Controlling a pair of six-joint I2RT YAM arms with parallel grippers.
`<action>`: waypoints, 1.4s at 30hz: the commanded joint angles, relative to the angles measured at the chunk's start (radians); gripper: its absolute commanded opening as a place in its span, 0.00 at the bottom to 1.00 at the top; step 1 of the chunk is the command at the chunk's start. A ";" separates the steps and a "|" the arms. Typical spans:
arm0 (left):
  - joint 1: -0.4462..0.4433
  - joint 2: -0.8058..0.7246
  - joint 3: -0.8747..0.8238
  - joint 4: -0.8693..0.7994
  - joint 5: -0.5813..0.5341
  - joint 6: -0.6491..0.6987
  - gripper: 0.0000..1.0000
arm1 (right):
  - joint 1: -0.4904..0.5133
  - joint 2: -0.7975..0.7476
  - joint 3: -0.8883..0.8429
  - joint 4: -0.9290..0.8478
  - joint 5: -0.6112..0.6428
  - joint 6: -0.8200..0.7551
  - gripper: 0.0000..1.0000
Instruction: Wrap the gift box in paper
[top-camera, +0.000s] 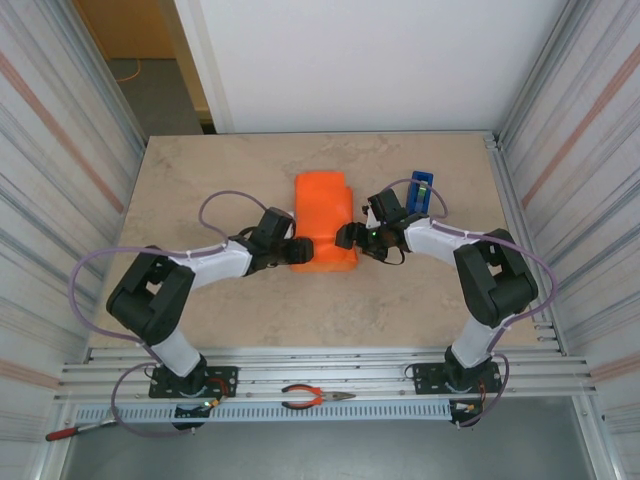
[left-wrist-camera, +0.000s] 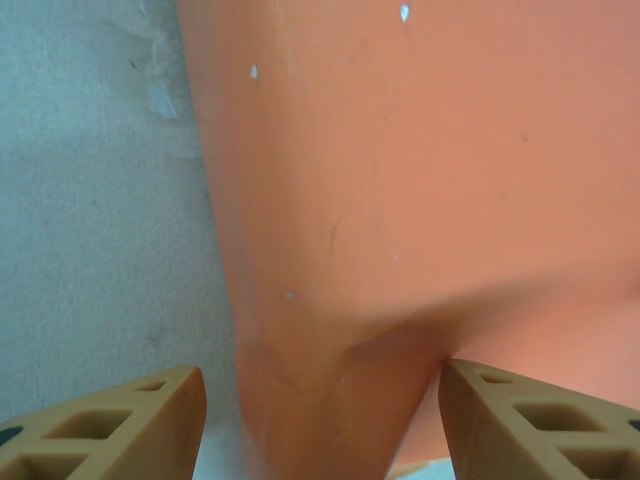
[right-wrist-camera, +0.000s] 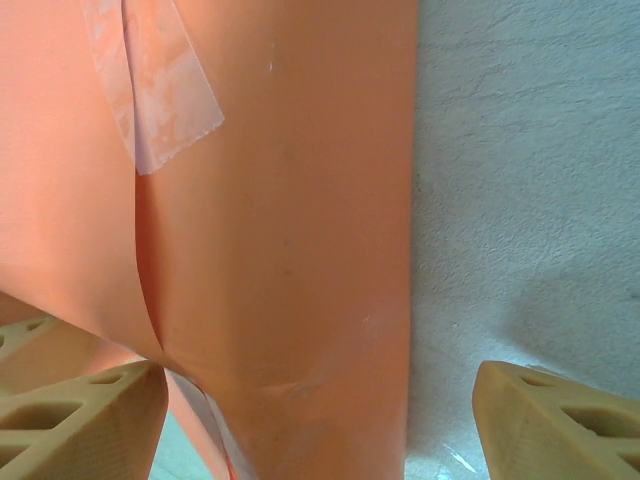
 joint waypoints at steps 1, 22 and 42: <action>-0.021 0.018 -0.001 0.033 -0.125 -0.012 0.63 | -0.003 0.006 0.003 0.010 0.025 -0.005 0.78; -0.055 0.069 0.012 0.068 -0.224 -0.042 0.58 | 0.049 0.076 0.029 0.039 0.190 0.026 0.53; -0.107 0.121 0.058 -0.007 -0.361 -0.065 0.49 | 0.047 -0.059 -0.063 0.032 0.169 0.030 0.56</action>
